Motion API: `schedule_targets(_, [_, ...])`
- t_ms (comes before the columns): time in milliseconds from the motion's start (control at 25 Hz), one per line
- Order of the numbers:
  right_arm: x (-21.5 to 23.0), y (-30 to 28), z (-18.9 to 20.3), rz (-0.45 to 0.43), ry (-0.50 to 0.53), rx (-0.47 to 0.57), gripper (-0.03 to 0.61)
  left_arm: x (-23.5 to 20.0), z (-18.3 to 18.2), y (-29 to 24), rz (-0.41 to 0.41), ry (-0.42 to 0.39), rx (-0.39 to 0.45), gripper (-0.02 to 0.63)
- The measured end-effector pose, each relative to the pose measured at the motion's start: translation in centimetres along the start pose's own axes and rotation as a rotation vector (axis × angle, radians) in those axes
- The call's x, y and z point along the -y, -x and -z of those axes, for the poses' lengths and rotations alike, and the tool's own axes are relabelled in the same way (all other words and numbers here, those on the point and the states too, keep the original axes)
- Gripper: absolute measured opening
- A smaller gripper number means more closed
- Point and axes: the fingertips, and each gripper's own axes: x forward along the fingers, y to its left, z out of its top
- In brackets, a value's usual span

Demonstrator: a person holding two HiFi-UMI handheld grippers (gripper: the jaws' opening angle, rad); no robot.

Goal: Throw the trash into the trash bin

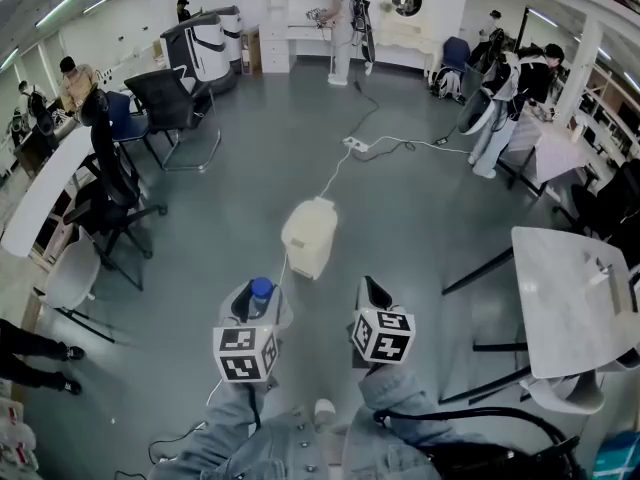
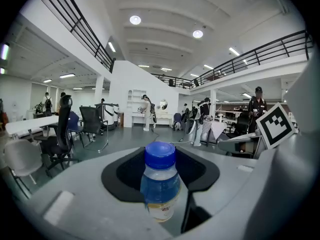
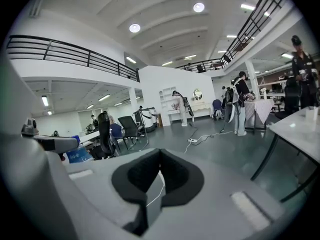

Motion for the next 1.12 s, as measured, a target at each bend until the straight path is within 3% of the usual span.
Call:
schedule_targets(720, [5.0,-12.6,-2.9,-0.021,-0.015,-0.056,0.003,-2.2,-2.7,-13.0,-0.036,0.0,-0.019,0.197])
schedule_targets(1120, [4.5,-23.6,-9.3,-0.011,0.077,-0.038,0.003,-8.1,-7.4,-25.2,-0.003,0.034,0.024,0.196])
